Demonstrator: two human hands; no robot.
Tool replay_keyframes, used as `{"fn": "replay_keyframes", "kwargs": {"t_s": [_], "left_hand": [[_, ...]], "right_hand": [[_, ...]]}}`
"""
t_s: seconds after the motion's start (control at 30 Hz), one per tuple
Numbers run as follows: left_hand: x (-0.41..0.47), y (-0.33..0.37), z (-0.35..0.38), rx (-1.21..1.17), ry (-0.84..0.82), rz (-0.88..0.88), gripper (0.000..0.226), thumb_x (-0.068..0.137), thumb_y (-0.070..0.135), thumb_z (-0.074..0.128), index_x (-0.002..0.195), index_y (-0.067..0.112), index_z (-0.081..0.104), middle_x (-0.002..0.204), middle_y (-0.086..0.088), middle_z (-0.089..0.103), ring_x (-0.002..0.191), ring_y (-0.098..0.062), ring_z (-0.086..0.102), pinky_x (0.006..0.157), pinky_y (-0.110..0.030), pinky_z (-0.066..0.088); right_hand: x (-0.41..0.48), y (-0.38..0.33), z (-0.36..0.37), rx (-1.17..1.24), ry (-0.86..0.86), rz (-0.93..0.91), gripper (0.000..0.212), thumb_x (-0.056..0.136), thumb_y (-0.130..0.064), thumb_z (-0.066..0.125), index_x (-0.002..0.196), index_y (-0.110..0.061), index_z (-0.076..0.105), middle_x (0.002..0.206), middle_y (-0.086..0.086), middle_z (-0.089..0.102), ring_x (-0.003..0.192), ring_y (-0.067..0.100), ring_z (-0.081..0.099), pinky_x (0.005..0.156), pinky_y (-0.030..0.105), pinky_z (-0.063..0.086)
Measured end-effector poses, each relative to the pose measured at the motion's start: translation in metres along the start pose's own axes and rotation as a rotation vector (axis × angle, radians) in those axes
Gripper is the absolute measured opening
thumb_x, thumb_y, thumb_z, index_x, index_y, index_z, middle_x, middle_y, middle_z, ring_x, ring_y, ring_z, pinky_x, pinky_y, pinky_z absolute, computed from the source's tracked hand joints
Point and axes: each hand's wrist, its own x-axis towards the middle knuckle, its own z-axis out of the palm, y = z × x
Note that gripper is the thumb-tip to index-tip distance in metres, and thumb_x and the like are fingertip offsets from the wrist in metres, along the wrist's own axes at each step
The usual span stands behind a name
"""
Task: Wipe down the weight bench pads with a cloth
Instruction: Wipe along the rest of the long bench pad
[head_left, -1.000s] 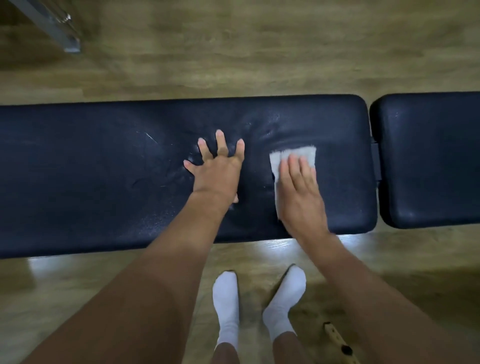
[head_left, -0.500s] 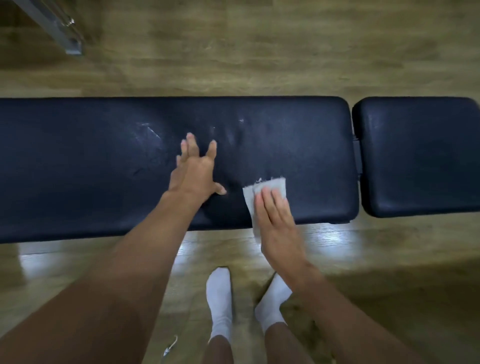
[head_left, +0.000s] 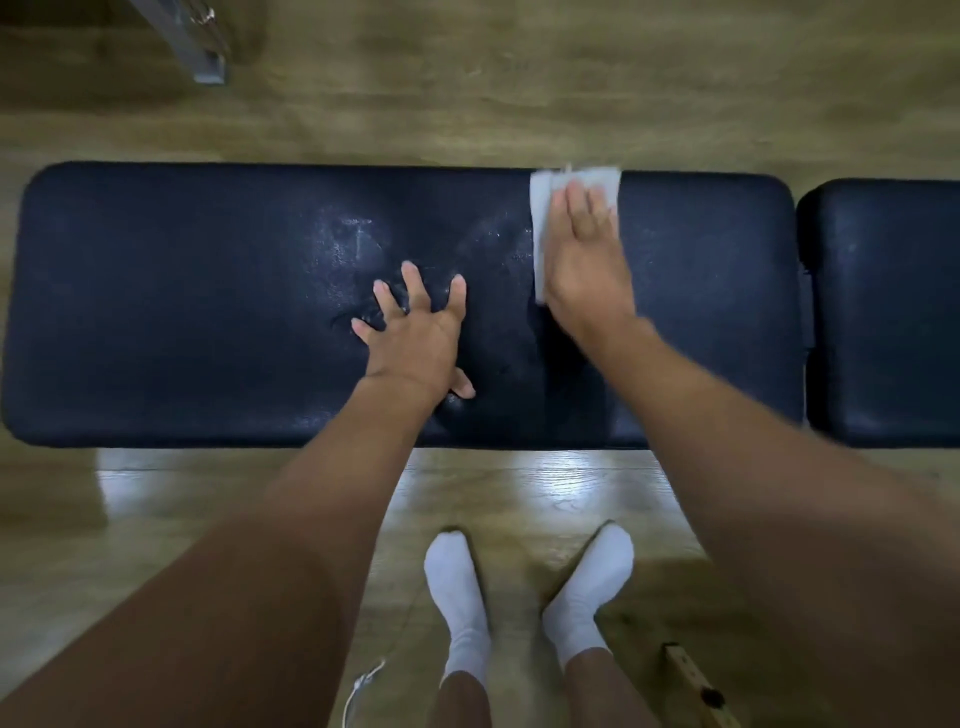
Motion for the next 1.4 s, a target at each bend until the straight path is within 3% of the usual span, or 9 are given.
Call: {"fn": "replay_keyframes", "kwargs": {"t_s": [0.1,0.23,0.4,0.57,0.73,0.9,1.03,1.23,1.4], "left_hand": [[-0.003,0.002,-0.001,0.004,-0.001,-0.002,0.121,0.071,0.038,0.081,0.152,0.03,-0.008,0.154,-0.023,-0.025,0.141,-0.052,-0.012,0.106,-0.072,0.018],[-0.006,0.003,0.0,-0.001,-0.001,-0.008,0.119,0.074,0.037,0.079,0.152,0.028,-0.01,0.154,-0.024,-0.026,0.14,-0.053,-0.013,0.106,-0.072,0.017],[0.0,0.003,0.003,0.003,0.016,-0.009,0.12,0.071,0.037,0.081,0.152,0.028,-0.007,0.154,-0.026,-0.023,0.139,-0.056,-0.011,0.103,-0.075,0.018],[0.004,0.005,0.003,-0.003,0.011,-0.023,0.124,0.068,0.034,0.085,0.152,0.028,-0.006,0.154,-0.026,-0.022,0.138,-0.057,-0.012,0.101,-0.078,0.014],[-0.004,-0.005,-0.004,-0.043,-0.009,0.035,0.118,0.072,0.035,0.081,0.152,0.03,-0.005,0.156,-0.02,-0.022,0.142,-0.051,-0.01,0.106,-0.072,0.017],[-0.016,-0.051,-0.007,-0.051,0.034,-0.005,0.12,0.071,0.035,0.082,0.151,0.035,-0.006,0.159,-0.009,-0.018,0.146,-0.037,-0.008,0.11,-0.066,0.019],[-0.018,-0.06,-0.002,0.021,-0.02,-0.042,0.123,0.072,0.031,0.082,0.15,0.034,-0.013,0.156,-0.012,-0.027,0.144,-0.041,-0.014,0.107,-0.07,0.02],[-0.01,-0.057,0.0,0.018,-0.042,-0.059,0.125,0.07,0.029,0.083,0.15,0.033,-0.013,0.155,-0.013,-0.027,0.143,-0.045,-0.015,0.103,-0.074,0.019],[-0.012,-0.056,-0.003,0.01,-0.046,-0.036,0.125,0.071,0.028,0.083,0.151,0.032,-0.013,0.156,-0.014,-0.027,0.143,-0.045,-0.015,0.103,-0.074,0.02]], "right_hand": [[-0.101,-0.013,0.011,0.04,0.004,-0.058,0.061,0.091,-0.003,0.038,0.148,0.003,0.016,0.156,0.019,0.016,0.146,0.037,0.007,0.121,0.046,0.003],[-0.173,-0.023,0.02,0.029,-0.082,-0.1,0.067,0.081,0.008,0.052,0.145,0.001,0.031,0.152,0.017,0.032,0.142,0.036,0.023,0.116,0.05,0.02],[-0.058,-0.035,0.011,0.047,-0.038,-0.018,0.056,0.091,-0.003,0.046,0.144,0.003,0.029,0.152,0.02,0.029,0.143,0.038,0.021,0.118,0.052,0.014],[0.059,-0.046,-0.009,-0.052,-0.068,0.021,0.091,0.073,-0.007,0.067,0.147,0.0,0.014,0.153,0.016,0.021,0.144,0.032,0.01,0.119,0.043,0.006],[-0.056,-0.052,0.009,-0.003,-0.062,-0.093,0.063,0.094,-0.007,0.041,0.149,0.0,0.012,0.157,0.018,0.013,0.146,0.034,0.005,0.12,0.047,0.004],[-0.172,-0.057,0.027,-0.023,-0.134,-0.21,0.073,0.071,0.012,0.036,0.144,0.001,0.033,0.151,0.018,0.033,0.142,0.036,0.025,0.118,0.051,0.015],[-0.1,-0.068,0.024,-0.035,-0.085,-0.163,0.056,0.087,0.002,0.049,0.142,0.003,0.036,0.148,0.02,0.038,0.14,0.036,0.03,0.117,0.05,0.021],[0.067,-0.09,0.015,-0.099,-0.012,-0.085,0.073,0.089,-0.009,0.049,0.149,0.0,0.009,0.157,0.015,0.015,0.146,0.029,0.006,0.119,0.043,0.001],[-0.009,-0.098,0.021,-0.018,-0.008,-0.112,0.064,0.091,-0.004,0.045,0.148,0.001,0.017,0.156,0.018,0.018,0.146,0.034,0.009,0.12,0.046,0.003]]}}
